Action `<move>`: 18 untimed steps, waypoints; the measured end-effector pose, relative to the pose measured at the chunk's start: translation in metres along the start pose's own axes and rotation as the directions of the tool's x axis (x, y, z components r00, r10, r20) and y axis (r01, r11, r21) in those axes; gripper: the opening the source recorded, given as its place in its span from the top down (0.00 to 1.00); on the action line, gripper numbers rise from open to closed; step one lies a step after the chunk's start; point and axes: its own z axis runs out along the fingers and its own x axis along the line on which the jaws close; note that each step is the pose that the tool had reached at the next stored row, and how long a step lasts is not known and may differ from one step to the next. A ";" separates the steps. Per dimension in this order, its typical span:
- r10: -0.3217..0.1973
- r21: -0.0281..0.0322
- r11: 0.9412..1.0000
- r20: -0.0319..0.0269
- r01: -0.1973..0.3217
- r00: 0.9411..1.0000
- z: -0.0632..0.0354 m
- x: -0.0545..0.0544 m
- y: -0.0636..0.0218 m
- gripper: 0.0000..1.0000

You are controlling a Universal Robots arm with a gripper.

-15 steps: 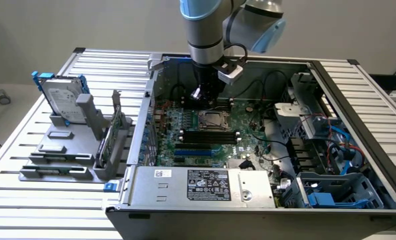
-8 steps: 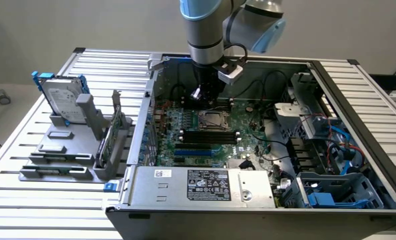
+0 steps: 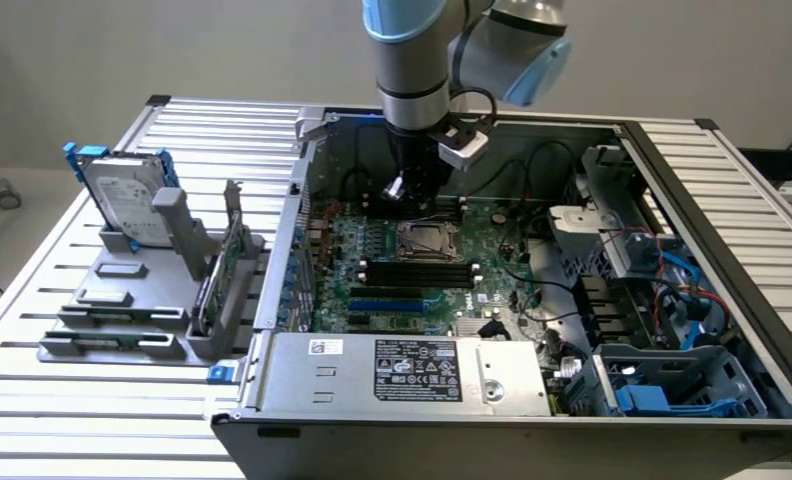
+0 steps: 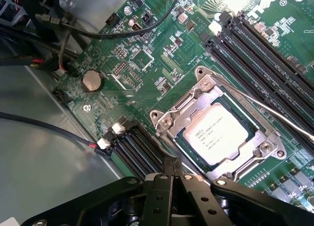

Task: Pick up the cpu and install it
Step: 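Install the first cpu locking lever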

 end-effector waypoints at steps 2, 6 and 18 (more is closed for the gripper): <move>-0.002 0.000 1.000 0.000 0.002 1.000 0.0004 0.000 0.0005 0.89; -0.005 0.001 1.000 -0.001 0.005 1.000 0.0013 0.001 0.0009 0.89; -0.013 0.001 1.000 -0.003 0.013 1.000 0.0043 0.001 0.0018 0.89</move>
